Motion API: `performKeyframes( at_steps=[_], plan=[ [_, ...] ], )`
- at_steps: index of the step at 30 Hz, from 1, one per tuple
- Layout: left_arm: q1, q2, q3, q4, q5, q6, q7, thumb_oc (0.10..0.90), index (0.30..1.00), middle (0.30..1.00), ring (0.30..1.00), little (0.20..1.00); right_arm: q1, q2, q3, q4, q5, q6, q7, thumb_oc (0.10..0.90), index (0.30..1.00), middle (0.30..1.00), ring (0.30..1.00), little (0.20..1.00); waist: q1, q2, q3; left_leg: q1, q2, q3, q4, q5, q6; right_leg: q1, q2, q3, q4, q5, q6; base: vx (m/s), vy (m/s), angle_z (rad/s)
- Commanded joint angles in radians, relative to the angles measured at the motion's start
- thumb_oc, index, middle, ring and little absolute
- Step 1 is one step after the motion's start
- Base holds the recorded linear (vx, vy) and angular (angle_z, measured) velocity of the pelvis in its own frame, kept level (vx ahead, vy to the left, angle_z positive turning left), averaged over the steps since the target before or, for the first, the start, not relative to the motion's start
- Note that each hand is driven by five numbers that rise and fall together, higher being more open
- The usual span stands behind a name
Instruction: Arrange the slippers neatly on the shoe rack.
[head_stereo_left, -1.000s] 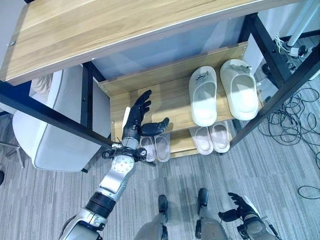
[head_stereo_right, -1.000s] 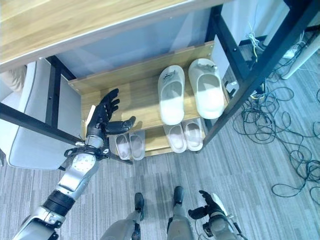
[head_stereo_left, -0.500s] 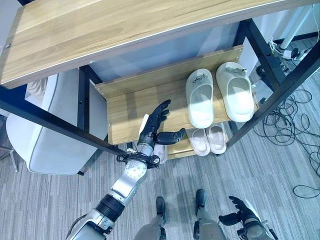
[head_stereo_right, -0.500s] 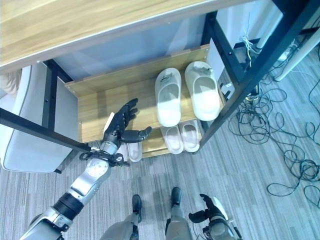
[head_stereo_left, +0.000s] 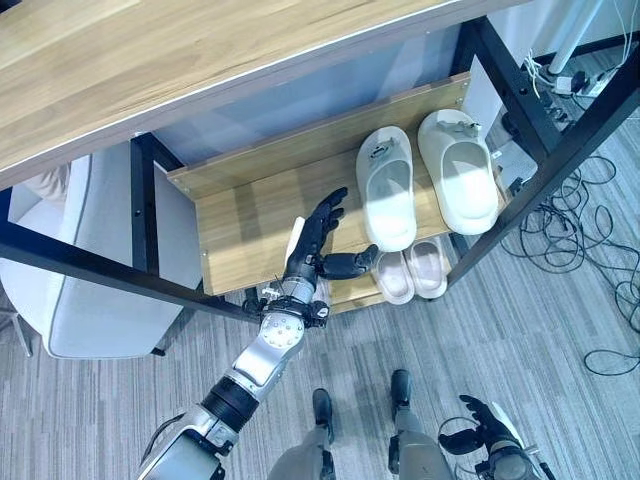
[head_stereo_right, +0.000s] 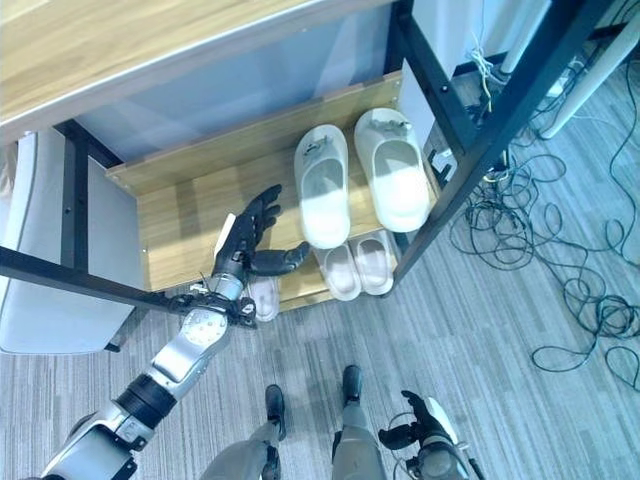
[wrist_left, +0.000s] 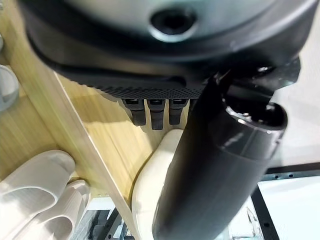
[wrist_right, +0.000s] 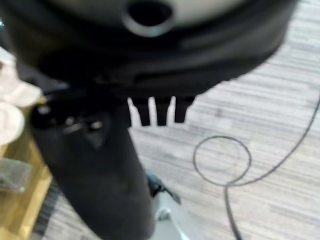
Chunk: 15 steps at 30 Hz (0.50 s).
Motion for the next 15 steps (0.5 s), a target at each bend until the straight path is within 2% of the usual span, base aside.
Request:
performKeyframes(
  at_steps=[1,15],
  plan=[
    [-0.161,-0.061,0.000,0.043,0.019,-0.089,0.007,0.800,0.900,0.900,0.900,0.900,0.038,-0.033,-0.016,-0.041,-0.003,-0.017,-0.030,0.800,0.900,0.900,0.900,0.900,-0.027,-0.023,0.002,0.000,-0.008,-0.014,0.002,-0.005,-0.046,0.060,-0.012,-0.004,0.010,-0.161,0.047,0.00,0.000,0.00],
    [-0.216,-0.131,-0.028,0.065,-0.012,-0.101,0.031,0.800,0.900,0.900,0.900,0.900,0.044,-0.035,-0.006,-0.068,0.005,-0.025,-0.041,0.800,0.900,0.900,0.900,0.900,-0.045,-0.012,0.010,0.003,-0.010,-0.012,0.002,-0.007,-0.047,0.052,-0.013,0.005,0.011,-0.162,0.047,0.00,0.000,-0.01]
  ],
)
